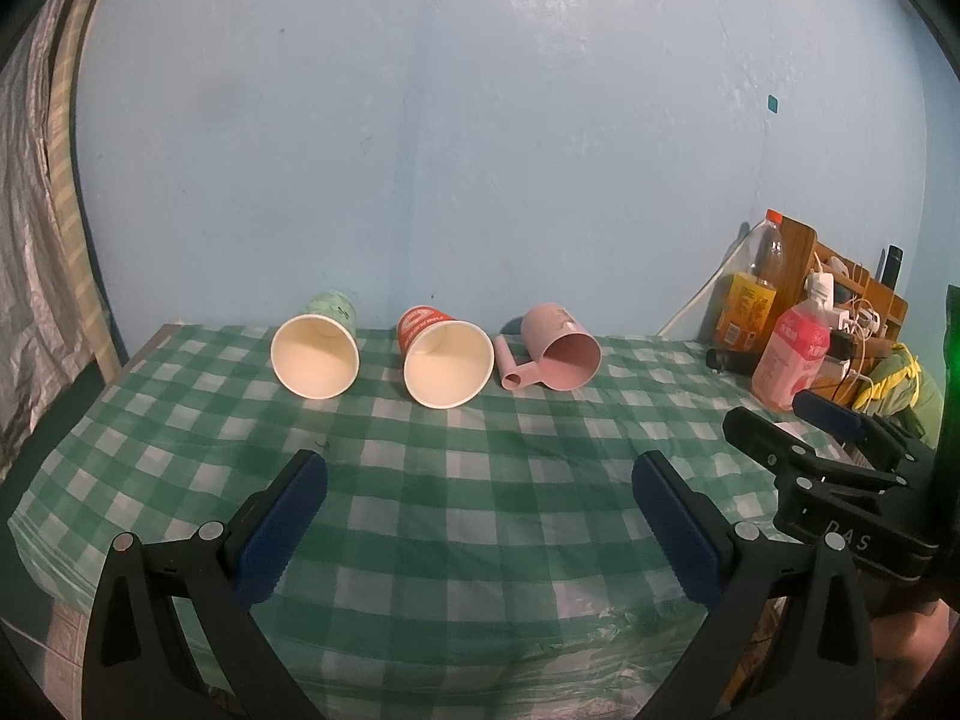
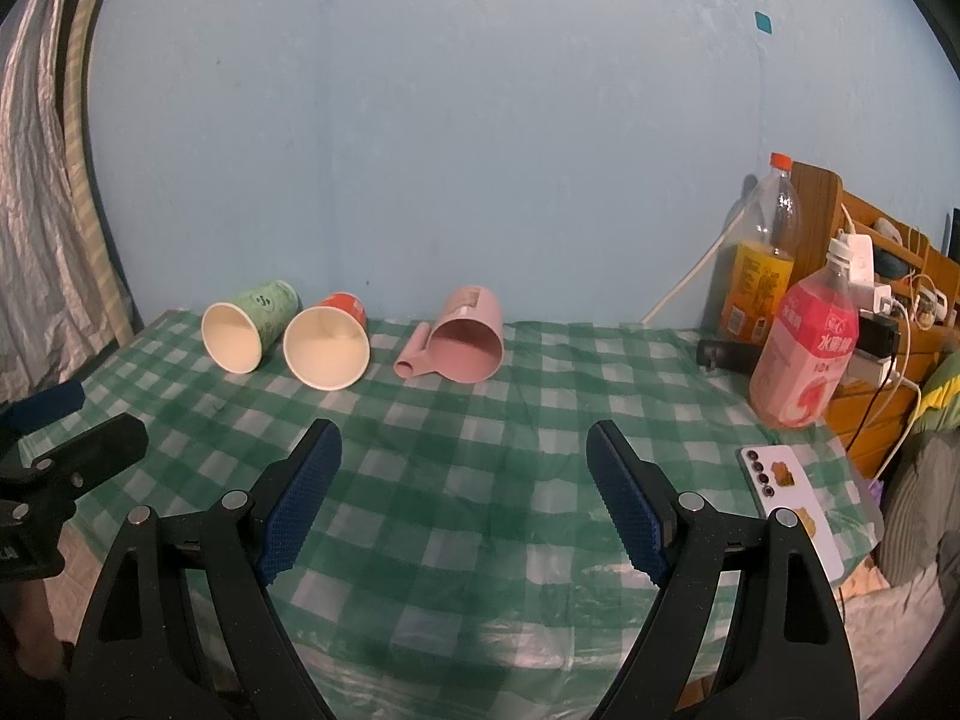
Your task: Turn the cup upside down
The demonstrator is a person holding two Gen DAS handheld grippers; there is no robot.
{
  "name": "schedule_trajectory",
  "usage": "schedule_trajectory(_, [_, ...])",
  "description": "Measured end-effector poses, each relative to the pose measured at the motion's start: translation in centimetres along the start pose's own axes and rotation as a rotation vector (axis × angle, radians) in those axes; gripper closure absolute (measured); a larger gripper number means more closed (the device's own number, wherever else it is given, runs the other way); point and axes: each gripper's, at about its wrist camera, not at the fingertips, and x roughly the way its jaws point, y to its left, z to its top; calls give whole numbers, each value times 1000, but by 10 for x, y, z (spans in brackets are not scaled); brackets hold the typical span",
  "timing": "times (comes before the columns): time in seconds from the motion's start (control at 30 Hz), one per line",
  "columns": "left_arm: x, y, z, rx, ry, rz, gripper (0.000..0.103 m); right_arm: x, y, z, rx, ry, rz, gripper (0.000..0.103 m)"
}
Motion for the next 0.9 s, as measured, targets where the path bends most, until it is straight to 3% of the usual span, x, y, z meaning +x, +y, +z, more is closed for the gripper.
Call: schedule_trajectory(0.9, [0, -6, -4, 4, 11, -1, 0, 0, 0, 0, 3, 4, 3, 20])
